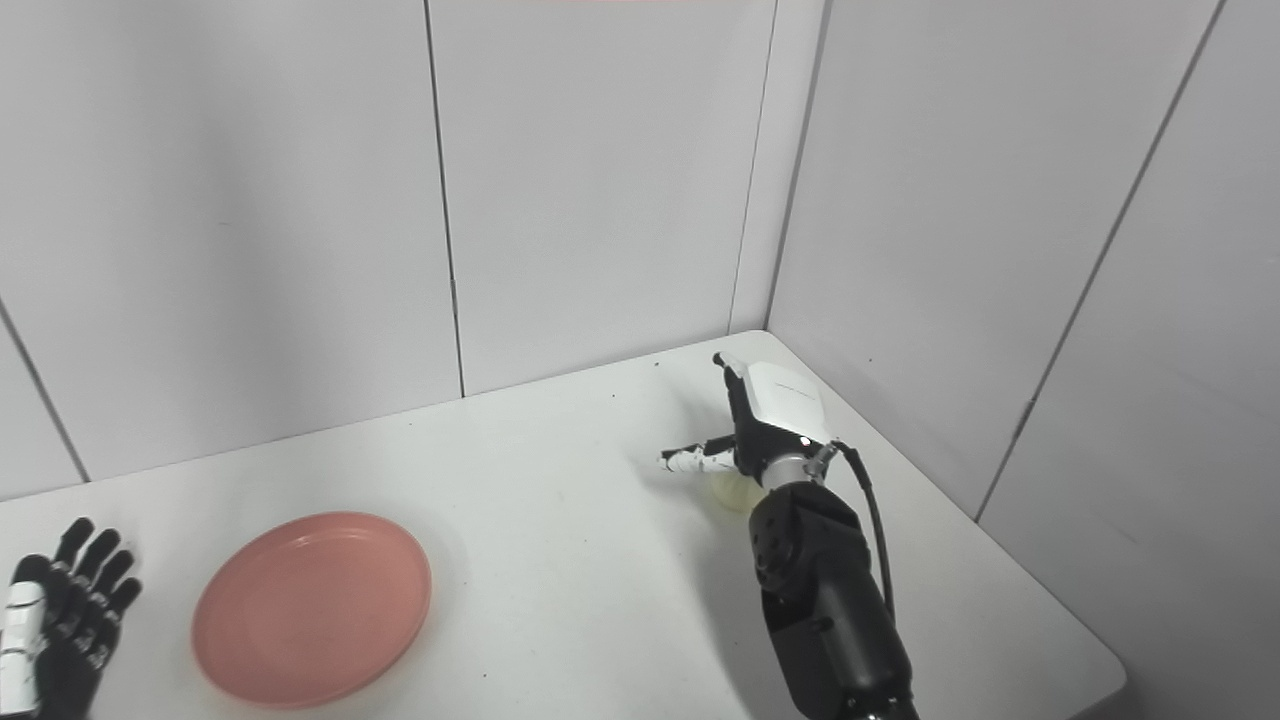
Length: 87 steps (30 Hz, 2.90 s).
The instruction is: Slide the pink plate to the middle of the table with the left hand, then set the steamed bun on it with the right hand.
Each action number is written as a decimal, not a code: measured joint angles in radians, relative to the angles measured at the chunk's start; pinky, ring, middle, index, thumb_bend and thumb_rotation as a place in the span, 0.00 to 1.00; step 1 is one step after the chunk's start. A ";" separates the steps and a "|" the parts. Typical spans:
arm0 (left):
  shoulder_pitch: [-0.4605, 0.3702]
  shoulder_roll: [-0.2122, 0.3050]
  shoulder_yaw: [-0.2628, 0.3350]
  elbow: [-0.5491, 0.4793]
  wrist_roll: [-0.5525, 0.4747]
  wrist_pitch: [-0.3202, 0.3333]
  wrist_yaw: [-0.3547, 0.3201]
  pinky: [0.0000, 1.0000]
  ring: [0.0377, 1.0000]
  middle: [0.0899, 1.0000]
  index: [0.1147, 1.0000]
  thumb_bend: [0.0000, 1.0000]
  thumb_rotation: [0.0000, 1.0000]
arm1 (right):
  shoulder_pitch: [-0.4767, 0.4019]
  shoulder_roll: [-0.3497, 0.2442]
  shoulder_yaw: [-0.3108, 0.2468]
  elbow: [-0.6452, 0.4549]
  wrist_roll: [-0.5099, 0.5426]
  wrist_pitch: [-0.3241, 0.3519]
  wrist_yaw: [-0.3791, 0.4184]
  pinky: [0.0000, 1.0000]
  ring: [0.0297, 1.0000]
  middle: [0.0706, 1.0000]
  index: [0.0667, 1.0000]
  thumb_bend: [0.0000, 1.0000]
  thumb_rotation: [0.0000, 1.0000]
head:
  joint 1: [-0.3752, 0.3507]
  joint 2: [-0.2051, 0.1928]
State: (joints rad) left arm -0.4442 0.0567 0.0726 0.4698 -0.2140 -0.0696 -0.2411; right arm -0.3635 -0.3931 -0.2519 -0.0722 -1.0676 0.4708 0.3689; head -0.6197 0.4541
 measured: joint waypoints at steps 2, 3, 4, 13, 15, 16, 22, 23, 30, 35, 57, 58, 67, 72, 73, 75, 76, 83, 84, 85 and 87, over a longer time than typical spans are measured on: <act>0.001 0.000 0.001 -0.002 0.000 0.002 0.000 1.00 1.00 1.00 1.00 0.55 1.00 | -0.001 0.002 -0.005 0.008 -0.032 0.000 0.025 0.72 0.83 0.85 0.86 0.77 0.38 | -0.002 0.002; 0.001 0.000 0.002 -0.003 -0.001 0.004 -0.001 1.00 1.00 1.00 1.00 0.55 1.00 | -0.002 0.004 -0.009 0.012 -0.043 0.000 0.037 0.72 0.83 0.85 0.86 0.78 0.38 | -0.002 0.002; 0.001 0.000 0.002 -0.004 -0.001 0.005 -0.001 1.00 1.00 1.00 1.00 0.55 1.00 | -0.002 0.005 -0.012 0.015 -0.053 0.000 0.046 0.72 0.83 0.85 0.86 0.78 0.38 | -0.002 0.002; 0.008 0.000 0.003 -0.023 -0.001 0.019 -0.001 1.00 1.00 1.00 1.00 0.54 1.00 | -0.008 0.009 -0.032 0.016 -0.172 0.000 0.188 0.54 0.69 0.76 0.87 0.84 0.40 | 0.002 0.005; 0.009 0.000 0.004 -0.025 -0.010 0.022 -0.001 1.00 1.00 1.00 1.00 0.54 1.00 | -0.009 0.009 -0.035 0.016 -0.193 0.000 0.209 0.50 0.65 0.73 0.87 0.85 0.40 | 0.002 0.005; 0.009 0.000 0.004 -0.027 -0.013 0.024 -0.001 1.00 1.00 1.00 1.00 0.54 1.00 | -0.009 0.010 -0.037 0.017 -0.204 0.000 0.213 0.39 0.49 0.60 0.88 0.83 0.38 | 0.002 0.005; 0.018 0.000 0.000 -0.045 -0.018 0.040 -0.002 1.00 1.00 1.00 1.00 0.54 1.00 | -0.044 0.012 -0.066 0.095 -0.199 0.000 0.187 0.20 0.24 0.34 0.88 0.81 0.29 | 0.005 0.015; 0.019 0.000 0.000 -0.048 -0.018 0.044 -0.002 1.00 1.00 1.00 1.00 0.54 1.00 | -0.045 0.012 -0.071 0.101 -0.194 0.000 0.183 0.19 0.23 0.33 0.89 0.80 0.27 | 0.005 0.015; 0.024 0.000 0.000 -0.060 -0.020 0.056 -0.003 1.00 1.00 1.00 1.00 0.53 1.00 | -0.063 0.026 -0.114 0.141 -0.157 0.000 0.155 0.15 0.19 0.27 0.84 0.81 0.11 | 0.008 0.018; 0.029 0.000 -0.001 -0.069 -0.018 0.060 -0.002 1.00 1.00 1.00 1.00 0.53 1.00 | -0.066 0.024 -0.095 0.159 -0.152 0.000 0.119 0.15 0.20 0.29 0.71 0.76 0.01 | 0.014 0.021; 0.034 -0.004 -0.014 -0.078 -0.016 0.060 0.013 1.00 1.00 1.00 1.00 0.57 1.00 | -0.010 -0.005 -0.043 0.139 0.043 0.000 -0.071 0.27 0.31 0.36 0.48 0.52 0.00 | 0.063 0.020; 0.034 -0.005 -0.015 -0.078 -0.015 0.059 0.015 1.00 1.00 1.00 1.00 0.58 1.00 | -0.007 -0.004 -0.043 0.133 0.064 0.000 -0.080 0.25 0.29 0.38 0.48 0.52 0.00 | 0.063 0.020; 0.060 -0.035 -0.056 -0.120 0.028 0.062 0.041 0.98 0.99 1.00 0.99 0.56 1.00 | 0.025 -0.023 -0.019 0.080 0.269 -0.016 -0.185 0.26 0.34 0.37 0.49 0.52 0.00 | 0.257 -0.023; 0.071 -0.068 -0.088 -0.131 0.070 0.053 0.071 1.00 0.99 1.00 0.98 0.57 1.00 | 0.055 -0.039 -0.012 0.052 0.398 -0.086 -0.228 0.29 0.36 0.37 0.48 0.52 0.00 | 0.417 -0.037; 0.072 -0.079 -0.095 -0.131 0.076 0.051 0.080 1.00 0.99 1.00 0.98 0.57 1.00 | 0.061 -0.047 -0.001 0.055 0.426 -0.124 -0.243 0.28 0.35 0.37 0.48 0.52 0.00 | 0.417 -0.037; 0.073 -0.101 -0.102 -0.128 0.089 0.045 0.090 1.00 0.99 1.00 0.98 0.58 1.00 | 0.066 -0.055 0.020 0.055 0.465 -0.176 -0.258 0.30 0.36 0.37 0.47 0.52 0.00 | 0.465 -0.038; 0.073 -0.111 -0.105 -0.125 0.092 0.040 0.096 1.00 0.99 1.00 0.98 0.58 1.00 | 0.067 -0.056 0.029 0.052 0.479 -0.192 -0.263 0.31 0.36 0.38 0.47 0.53 0.00 | 0.465 -0.038; 0.053 -0.146 -0.114 -0.073 0.129 -0.019 0.127 1.00 1.00 1.00 0.98 0.57 1.00 | 0.085 -0.056 0.116 -0.030 0.554 -0.300 -0.274 0.18 0.23 0.38 0.47 0.52 0.00 | 0.561 -0.041; 0.052 -0.147 -0.115 -0.070 0.133 -0.021 0.128 1.00 1.00 1.00 0.99 0.56 1.00 | 0.084 -0.055 0.126 -0.031 0.561 -0.309 -0.274 0.20 0.25 0.40 0.47 0.52 0.00 | 0.561 -0.041; 0.051 -0.149 -0.114 -0.067 0.134 -0.022 0.133 1.00 1.00 1.00 0.99 0.56 1.00 | 0.085 -0.053 0.138 -0.037 0.563 -0.310 -0.275 0.21 0.27 0.41 0.47 0.52 0.00 | 0.577 -0.041; 0.048 -0.151 -0.115 -0.060 0.139 -0.026 0.140 1.00 1.00 1.00 0.99 0.56 1.00 | 0.087 -0.041 0.162 -0.065 0.568 -0.311 -0.273 0.20 0.26 0.40 0.47 0.53 0.00 | 0.590 -0.041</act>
State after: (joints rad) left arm -0.3965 -0.0945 -0.0420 0.4101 -0.0747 -0.0959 -0.1006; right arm -0.2763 -0.4343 -0.0904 -0.1370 -0.4997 0.1601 0.0955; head -0.0293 0.4126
